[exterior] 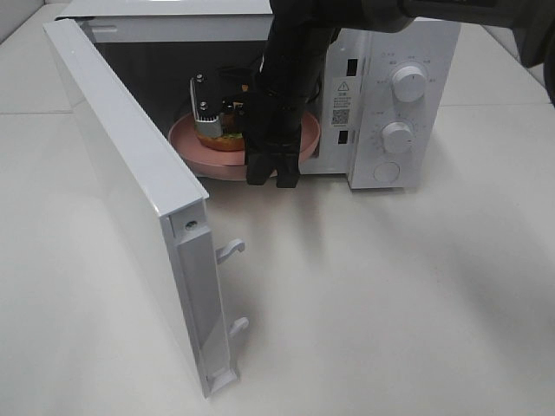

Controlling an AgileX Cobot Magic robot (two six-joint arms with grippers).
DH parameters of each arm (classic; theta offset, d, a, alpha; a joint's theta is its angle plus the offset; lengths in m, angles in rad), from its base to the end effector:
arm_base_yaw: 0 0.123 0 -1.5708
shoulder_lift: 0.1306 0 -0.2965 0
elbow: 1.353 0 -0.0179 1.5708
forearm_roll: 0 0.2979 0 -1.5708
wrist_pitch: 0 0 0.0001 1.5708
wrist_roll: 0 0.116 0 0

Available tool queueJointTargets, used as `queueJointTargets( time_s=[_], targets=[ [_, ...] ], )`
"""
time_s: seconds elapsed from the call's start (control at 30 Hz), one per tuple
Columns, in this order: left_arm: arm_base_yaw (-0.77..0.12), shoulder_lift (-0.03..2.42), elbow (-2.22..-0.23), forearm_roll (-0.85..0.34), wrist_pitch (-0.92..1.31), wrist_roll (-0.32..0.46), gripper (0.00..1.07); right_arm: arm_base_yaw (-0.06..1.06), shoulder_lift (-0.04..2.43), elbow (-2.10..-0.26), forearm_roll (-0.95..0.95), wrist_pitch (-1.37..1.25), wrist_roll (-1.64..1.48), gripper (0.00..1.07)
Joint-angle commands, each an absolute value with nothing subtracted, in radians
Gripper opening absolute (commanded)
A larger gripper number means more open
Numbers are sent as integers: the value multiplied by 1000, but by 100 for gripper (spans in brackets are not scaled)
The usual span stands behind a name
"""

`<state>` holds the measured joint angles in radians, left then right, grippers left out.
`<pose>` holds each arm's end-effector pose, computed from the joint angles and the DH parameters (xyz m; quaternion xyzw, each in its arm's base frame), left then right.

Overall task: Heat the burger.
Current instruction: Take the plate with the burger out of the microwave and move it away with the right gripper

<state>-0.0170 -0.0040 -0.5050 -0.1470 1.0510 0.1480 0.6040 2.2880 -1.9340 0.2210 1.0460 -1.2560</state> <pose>0.0456 -0.0155 0.2924 0.0725 0.8429 -0.0387 0.5317 0.4357 0.3274 0.1481 -0.7647 0.6233 0.0554 0.1537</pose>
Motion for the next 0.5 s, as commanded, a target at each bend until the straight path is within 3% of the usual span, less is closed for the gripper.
queueJointTargets(
  time_s=[0.03, 0.5],
  targets=[
    [-21, -21, -503, -153, 1039, 142, 102, 604, 2251, -1884, 226, 1061, -1268, 0],
    [-21, -21, -503, -153, 1039, 142, 102, 606, 2101, -1672, 226, 885, -1335, 0]
  ],
)
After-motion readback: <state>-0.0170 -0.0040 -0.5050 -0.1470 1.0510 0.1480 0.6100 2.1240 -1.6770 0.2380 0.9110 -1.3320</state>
